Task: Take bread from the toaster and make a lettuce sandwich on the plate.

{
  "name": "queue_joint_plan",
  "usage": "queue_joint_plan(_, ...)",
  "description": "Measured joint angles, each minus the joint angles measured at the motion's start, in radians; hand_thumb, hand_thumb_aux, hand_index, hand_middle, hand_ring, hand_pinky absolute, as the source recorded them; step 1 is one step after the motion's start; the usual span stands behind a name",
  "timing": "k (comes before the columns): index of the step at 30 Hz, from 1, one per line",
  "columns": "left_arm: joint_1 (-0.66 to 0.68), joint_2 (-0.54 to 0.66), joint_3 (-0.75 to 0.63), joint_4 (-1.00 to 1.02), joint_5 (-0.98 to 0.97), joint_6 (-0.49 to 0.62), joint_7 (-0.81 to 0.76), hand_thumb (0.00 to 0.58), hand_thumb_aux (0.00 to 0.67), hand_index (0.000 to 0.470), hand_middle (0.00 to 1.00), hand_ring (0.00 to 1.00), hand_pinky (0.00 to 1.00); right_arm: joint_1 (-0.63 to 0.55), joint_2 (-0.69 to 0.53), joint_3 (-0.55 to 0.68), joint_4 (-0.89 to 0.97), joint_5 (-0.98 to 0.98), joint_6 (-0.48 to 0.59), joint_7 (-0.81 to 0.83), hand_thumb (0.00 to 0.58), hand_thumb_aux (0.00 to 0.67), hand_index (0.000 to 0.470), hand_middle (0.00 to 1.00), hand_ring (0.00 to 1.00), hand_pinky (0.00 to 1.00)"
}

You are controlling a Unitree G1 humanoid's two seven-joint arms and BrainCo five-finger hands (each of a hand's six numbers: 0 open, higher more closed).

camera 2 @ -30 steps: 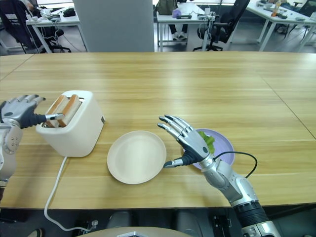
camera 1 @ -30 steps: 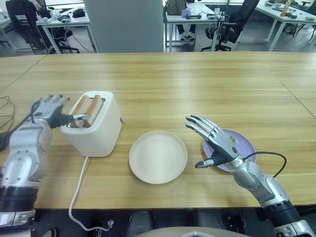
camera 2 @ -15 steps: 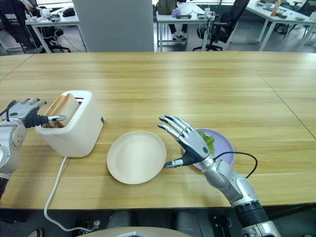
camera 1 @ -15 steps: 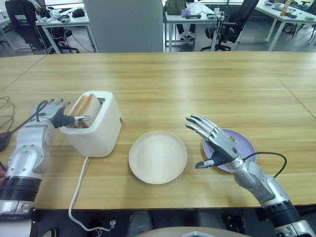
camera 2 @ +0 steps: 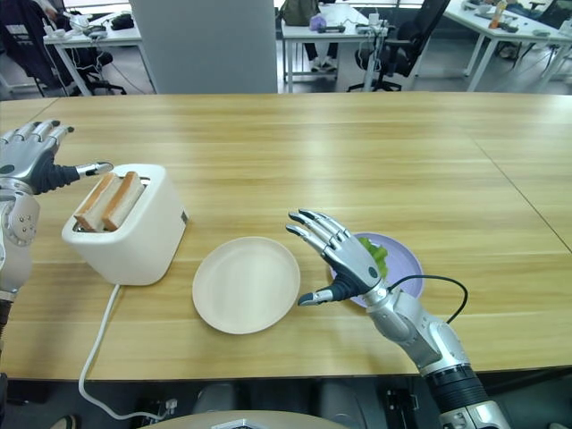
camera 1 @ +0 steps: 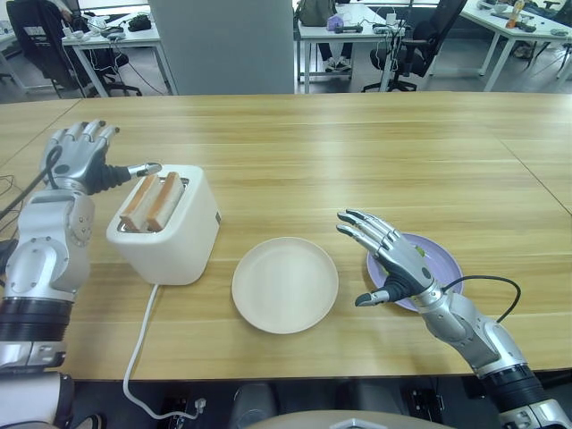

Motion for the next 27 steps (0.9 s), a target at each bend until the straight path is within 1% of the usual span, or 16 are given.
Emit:
queue_joint_plan(5, -0.010, 0.020, -0.041, 0.129, 0.009, -0.008, 0.022, 0.000, 0.000, 0.000, 0.00, 0.00, 0.00, 0.001, 0.000, 0.000, -0.001, 0.000, 0.000, 0.001, 0.000, 0.000, 0.000, 0.00, 0.00, 0.00)
queue_joint_plan(11, -0.049, 0.022, -0.141, 0.311, 0.045, -0.014, 0.052, 0.000, 0.000, 0.000, 0.00, 0.00, 0.00, 0.005, 0.000, 0.000, -0.004, 0.002, 0.000, 0.006, 0.000, 0.000, 0.000, 0.00, 0.00, 0.00)
queue_joint_plan(19, -0.077, 0.030, -0.201, 0.314, 0.072, -0.005, 0.058, 0.000, 0.000, 0.000, 0.00, 0.00, 0.00, 0.011, 0.000, 0.000, -0.013, 0.005, 0.000, 0.016, 0.000, 0.000, 0.000, 0.00, 0.00, 0.00)
queue_joint_plan(27, -0.079, 0.022, -0.255, 0.242, 0.108, 0.000, 0.008, 0.000, 0.000, 0.000, 0.00, 0.00, 0.00, 0.016, -0.002, -0.001, -0.019, 0.006, 0.000, 0.023, 0.000, 0.000, 0.000, 0.00, 0.00, 0.00)
